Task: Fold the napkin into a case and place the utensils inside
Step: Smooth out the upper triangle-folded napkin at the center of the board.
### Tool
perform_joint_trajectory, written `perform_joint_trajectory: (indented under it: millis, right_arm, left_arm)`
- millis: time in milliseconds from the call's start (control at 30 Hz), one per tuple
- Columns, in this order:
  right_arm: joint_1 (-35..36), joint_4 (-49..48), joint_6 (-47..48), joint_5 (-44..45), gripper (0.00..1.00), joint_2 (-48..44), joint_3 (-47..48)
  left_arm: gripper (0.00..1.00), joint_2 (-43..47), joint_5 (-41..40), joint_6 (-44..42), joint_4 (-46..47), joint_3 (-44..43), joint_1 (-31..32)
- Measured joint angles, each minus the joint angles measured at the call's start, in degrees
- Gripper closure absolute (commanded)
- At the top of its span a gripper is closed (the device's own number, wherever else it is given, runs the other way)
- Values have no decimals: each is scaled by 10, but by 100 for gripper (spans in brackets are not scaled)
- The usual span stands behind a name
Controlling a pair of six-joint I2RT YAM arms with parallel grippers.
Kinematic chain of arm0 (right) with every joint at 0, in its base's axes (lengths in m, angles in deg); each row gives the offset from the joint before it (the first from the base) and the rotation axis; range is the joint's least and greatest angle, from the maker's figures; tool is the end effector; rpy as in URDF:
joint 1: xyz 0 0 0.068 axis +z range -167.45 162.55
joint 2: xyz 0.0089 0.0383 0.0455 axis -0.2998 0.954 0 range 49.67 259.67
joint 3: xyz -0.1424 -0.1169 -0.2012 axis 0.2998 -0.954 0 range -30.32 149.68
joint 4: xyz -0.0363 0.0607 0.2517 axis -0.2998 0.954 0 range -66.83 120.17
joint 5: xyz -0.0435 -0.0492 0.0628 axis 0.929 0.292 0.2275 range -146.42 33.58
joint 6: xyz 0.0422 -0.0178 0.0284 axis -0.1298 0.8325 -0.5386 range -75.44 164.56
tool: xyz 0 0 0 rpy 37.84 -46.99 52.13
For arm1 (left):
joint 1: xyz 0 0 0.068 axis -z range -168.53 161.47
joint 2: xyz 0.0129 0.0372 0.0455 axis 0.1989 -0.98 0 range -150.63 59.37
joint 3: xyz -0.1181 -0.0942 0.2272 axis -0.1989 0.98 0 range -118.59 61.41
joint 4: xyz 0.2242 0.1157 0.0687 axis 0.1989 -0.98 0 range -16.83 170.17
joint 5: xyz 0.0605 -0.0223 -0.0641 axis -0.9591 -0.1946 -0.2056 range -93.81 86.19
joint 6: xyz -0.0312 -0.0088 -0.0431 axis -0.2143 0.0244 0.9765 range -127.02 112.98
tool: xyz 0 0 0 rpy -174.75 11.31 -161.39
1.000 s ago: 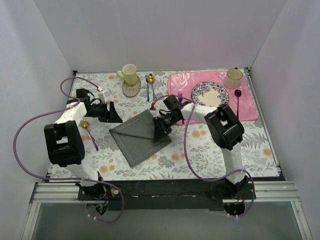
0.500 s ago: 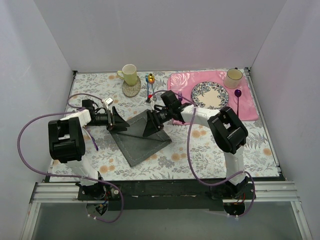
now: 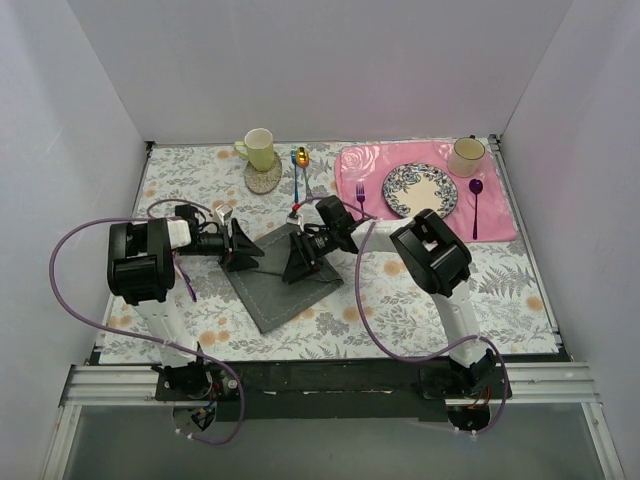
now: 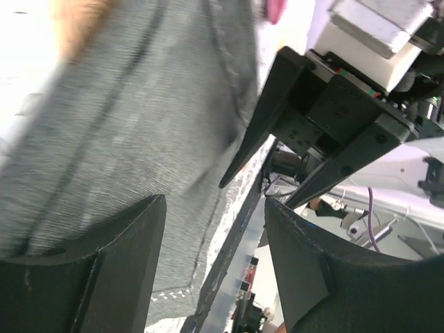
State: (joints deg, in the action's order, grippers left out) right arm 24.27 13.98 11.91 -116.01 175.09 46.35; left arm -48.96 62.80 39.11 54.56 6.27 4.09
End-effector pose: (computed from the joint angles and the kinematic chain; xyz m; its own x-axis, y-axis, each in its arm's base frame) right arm 0.3159 0.3227 0.1253 -0.8498 -0.3918 -0.3527 -0.4449 0.1743 0.8785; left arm 0.3167 0.0080 0.1175 -0.7649 -0.3876 0.5145 -0.6142 0.1978 -0.7640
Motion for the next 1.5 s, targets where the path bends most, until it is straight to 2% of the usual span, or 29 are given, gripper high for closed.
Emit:
perform_joint_trajectory:
  millis: [200,533,833,967,1267,1367,1467,1500]
  right_arm:
    - [-24,-8,4,-6,40,15,-30]
    - [-61,-36,5,-45,40,-1,-81]
    - [-79,12,46,-48,40,-31,-116]
    - [-81,33,63,-49,43,-44,-135]
    - [-87,75,82,-48,42,-48,-125]
    - [-80,97,87,-42,47,-70,-115]
    - [-75,100,85,-36,64,-112,-114]
    - [-75,100,85,-33,74,-130,-114]
  left_arm:
    - [43,-54,4,28,18,-6,-9]
    - [44,-68,31,33,16,-10,-23]
    - [44,-75,41,30,9,-13,-28]
    - [44,-75,40,29,8,-13,-28]
    - [40,-61,46,1,-3,-11,-33]
    - [40,-27,40,-27,-25,-11,-37]
    - [41,39,28,-35,-26,-9,-17]
    - [42,66,24,-24,-16,-3,-1]
